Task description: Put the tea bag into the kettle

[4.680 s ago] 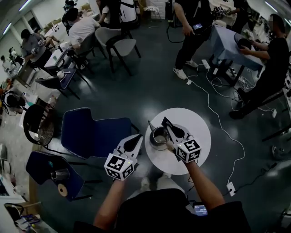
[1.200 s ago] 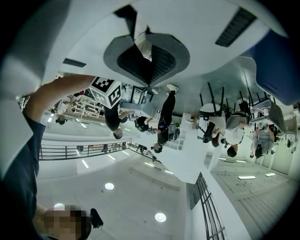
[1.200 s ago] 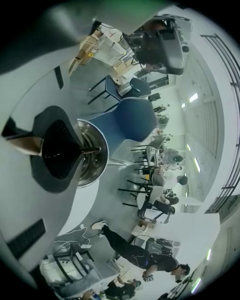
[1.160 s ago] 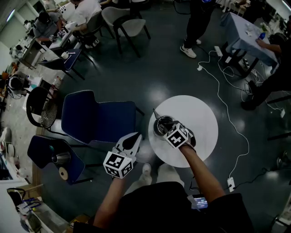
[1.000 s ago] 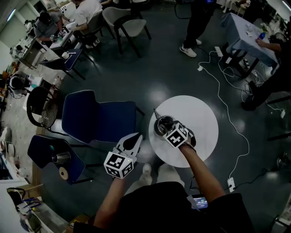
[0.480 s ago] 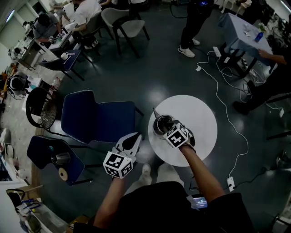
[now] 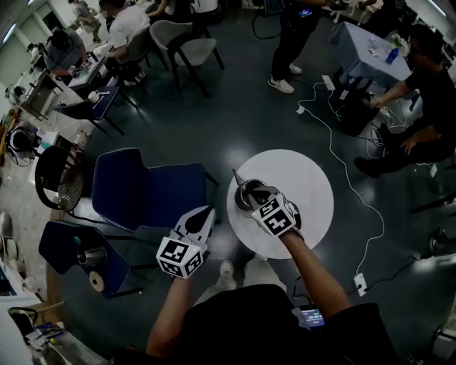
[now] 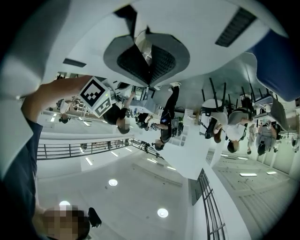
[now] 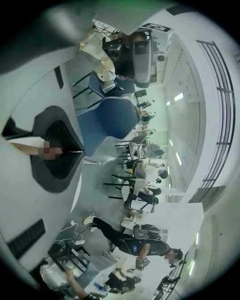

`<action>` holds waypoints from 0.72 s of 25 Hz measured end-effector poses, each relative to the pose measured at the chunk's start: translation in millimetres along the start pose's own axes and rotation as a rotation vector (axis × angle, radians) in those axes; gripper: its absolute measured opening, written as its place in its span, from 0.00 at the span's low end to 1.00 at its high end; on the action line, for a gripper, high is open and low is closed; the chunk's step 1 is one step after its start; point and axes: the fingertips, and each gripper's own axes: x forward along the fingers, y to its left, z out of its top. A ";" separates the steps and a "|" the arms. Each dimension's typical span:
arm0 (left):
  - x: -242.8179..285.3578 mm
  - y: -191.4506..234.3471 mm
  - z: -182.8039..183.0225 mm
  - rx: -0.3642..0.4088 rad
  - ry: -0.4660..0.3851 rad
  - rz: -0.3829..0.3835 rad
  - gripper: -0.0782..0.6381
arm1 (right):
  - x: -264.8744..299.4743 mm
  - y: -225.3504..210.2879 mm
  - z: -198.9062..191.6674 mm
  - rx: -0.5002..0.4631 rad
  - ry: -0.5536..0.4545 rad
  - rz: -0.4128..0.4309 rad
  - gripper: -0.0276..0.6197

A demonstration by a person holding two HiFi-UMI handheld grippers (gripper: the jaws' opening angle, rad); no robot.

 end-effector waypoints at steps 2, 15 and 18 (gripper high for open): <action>-2.1 -2.2 4.8 0.004 -0.013 -0.008 0.13 | -14.4 5.3 13.7 0.013 -0.062 -0.011 0.08; -39.3 -44.6 36.7 0.093 -0.088 -0.145 0.13 | -122.6 77.2 92.4 0.042 -0.400 -0.100 0.08; -46.9 -52.9 44.9 0.115 -0.098 -0.177 0.13 | -143.4 91.6 100.6 0.044 -0.451 -0.132 0.08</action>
